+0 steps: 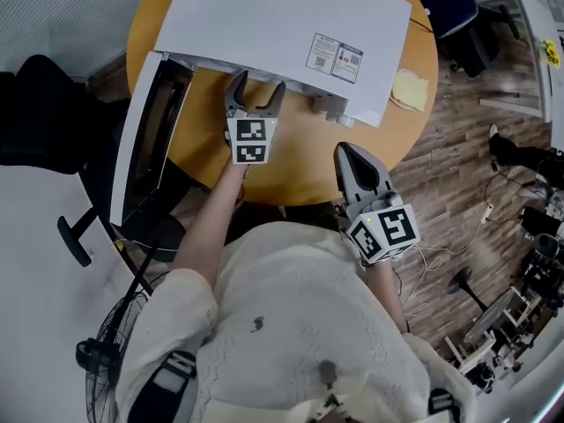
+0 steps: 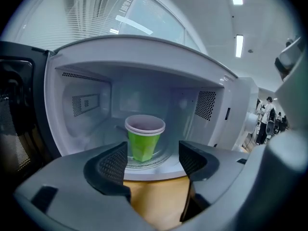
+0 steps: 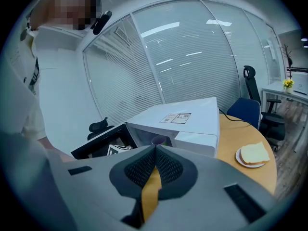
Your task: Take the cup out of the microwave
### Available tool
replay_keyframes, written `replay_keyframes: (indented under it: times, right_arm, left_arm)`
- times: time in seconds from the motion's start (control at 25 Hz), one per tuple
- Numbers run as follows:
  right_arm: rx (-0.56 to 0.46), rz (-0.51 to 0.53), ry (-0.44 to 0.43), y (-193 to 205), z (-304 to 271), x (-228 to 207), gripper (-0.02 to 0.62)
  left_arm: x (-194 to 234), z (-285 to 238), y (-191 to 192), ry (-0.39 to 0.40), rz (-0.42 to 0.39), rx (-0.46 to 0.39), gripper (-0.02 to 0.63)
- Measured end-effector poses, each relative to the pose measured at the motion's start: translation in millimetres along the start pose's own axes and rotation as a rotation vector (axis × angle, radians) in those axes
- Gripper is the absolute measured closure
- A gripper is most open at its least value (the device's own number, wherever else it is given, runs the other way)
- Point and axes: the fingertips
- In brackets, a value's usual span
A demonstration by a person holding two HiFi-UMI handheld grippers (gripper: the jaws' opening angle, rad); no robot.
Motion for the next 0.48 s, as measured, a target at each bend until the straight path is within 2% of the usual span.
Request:
replay_keyframes:
  times: [0.48]
  right_arm:
    - [0.044,-0.018,-0.019,4.1,-17.3,-13.2,0.588]
  left_arm:
    - [10.5,-35.9,-2.2,-0.060,-0.026,0.004,0.268]
Point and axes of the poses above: the fingertips, and each gripper's own axes: z backward along the fingers, x to its left, y out of its underside
